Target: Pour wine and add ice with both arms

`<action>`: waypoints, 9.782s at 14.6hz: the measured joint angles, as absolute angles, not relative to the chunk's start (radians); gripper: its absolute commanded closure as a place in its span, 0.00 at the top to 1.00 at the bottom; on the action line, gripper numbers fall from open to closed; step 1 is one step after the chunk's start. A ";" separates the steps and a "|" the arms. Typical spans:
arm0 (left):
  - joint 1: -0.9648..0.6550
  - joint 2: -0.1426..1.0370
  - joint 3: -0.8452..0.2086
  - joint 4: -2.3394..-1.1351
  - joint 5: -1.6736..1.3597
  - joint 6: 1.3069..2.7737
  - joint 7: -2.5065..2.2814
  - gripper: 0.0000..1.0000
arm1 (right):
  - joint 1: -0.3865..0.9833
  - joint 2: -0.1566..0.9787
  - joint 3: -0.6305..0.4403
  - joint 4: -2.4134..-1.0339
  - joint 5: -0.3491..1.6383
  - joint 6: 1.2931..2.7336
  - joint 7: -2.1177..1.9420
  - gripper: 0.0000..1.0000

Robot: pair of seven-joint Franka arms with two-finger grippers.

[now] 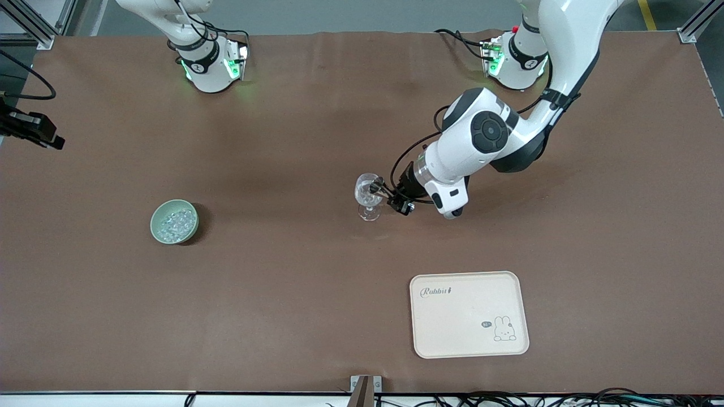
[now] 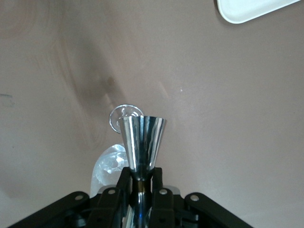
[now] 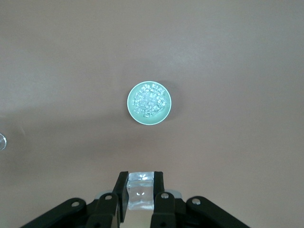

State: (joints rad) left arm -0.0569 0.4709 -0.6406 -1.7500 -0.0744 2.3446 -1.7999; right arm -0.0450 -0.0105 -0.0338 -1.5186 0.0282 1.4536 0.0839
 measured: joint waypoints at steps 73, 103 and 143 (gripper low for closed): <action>0.006 1.005 -0.006 -1.417 -1.708 2.150 -0.747 1.00 | 0.816 0.610 -0.024 -1.281 0.052 1.940 1.204 0.58; 0.038 0.640 0.257 -1.153 -0.885 1.707 -0.501 1.00 | 0.105 0.077 -0.099 -1.333 -0.038 1.392 0.145 1.00; -0.038 -0.040 -0.049 -1.468 -0.008 1.460 -0.021 1.00 | 0.032 0.042 -0.072 -1.416 -0.026 1.432 0.099 1.00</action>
State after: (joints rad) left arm -0.0376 -0.0404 -0.0490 -1.4679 -0.0077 1.4603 -0.0211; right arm 0.0318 0.0424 -0.0721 -1.4159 -0.0260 1.4320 0.0994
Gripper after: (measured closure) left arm 0.000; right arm 0.000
